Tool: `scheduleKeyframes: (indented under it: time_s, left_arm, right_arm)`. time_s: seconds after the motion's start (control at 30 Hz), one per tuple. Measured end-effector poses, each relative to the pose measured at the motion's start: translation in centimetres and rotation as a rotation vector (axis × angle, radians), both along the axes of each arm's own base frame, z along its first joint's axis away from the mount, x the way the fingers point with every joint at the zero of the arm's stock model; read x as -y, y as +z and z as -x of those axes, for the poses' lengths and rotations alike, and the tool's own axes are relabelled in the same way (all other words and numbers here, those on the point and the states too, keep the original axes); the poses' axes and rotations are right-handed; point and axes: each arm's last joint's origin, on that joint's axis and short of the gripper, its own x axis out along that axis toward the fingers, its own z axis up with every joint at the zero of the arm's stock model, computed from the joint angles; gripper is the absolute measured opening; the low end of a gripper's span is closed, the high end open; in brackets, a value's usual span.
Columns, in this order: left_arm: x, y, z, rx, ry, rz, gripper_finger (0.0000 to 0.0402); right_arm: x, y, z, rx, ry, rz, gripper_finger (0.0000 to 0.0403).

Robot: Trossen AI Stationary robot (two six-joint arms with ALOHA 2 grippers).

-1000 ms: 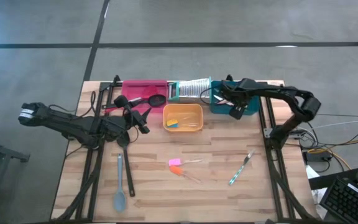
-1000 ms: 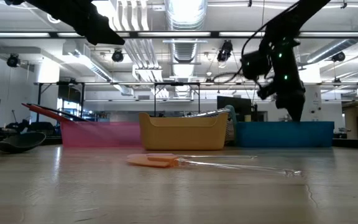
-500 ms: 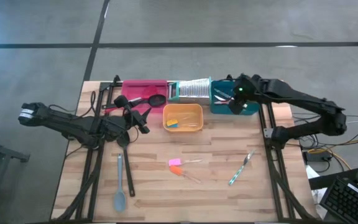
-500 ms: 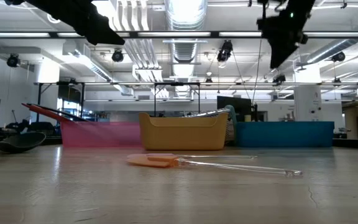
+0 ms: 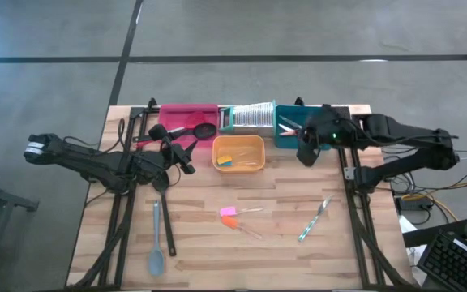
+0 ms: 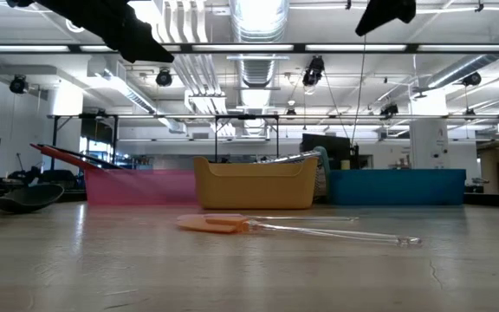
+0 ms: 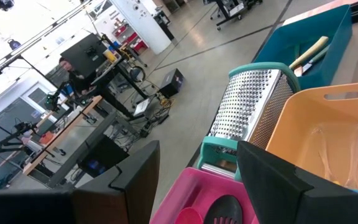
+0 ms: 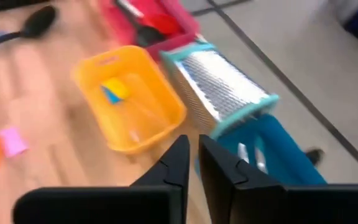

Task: Pick & Place Kitchen Items
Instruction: Put the gray spoon into the pink bin

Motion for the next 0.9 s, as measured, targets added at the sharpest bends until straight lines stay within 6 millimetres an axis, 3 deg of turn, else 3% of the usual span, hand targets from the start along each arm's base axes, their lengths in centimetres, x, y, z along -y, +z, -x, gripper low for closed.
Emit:
scheduleKeyframes:
  time_s: [0.27,0.5,0.9]
  left_arm:
    - [0.0,0.0,0.0,0.000,0.000,0.000,0.0218]
    - [0.0,0.0,0.0,0.008,-0.004,0.008,0.0218]
    - [0.3,0.3,-0.3,0.040,-0.125,0.034,0.0218]
  right_arm:
    - [-3.8,-0.5,-0.6,0.004,0.167,0.004,0.0012]
    - [-6.7,-0.2,0.1,0.050,0.152,0.157,0.0009]
    - [-8.6,0.1,1.0,0.080,0.185,0.255,0.0008]
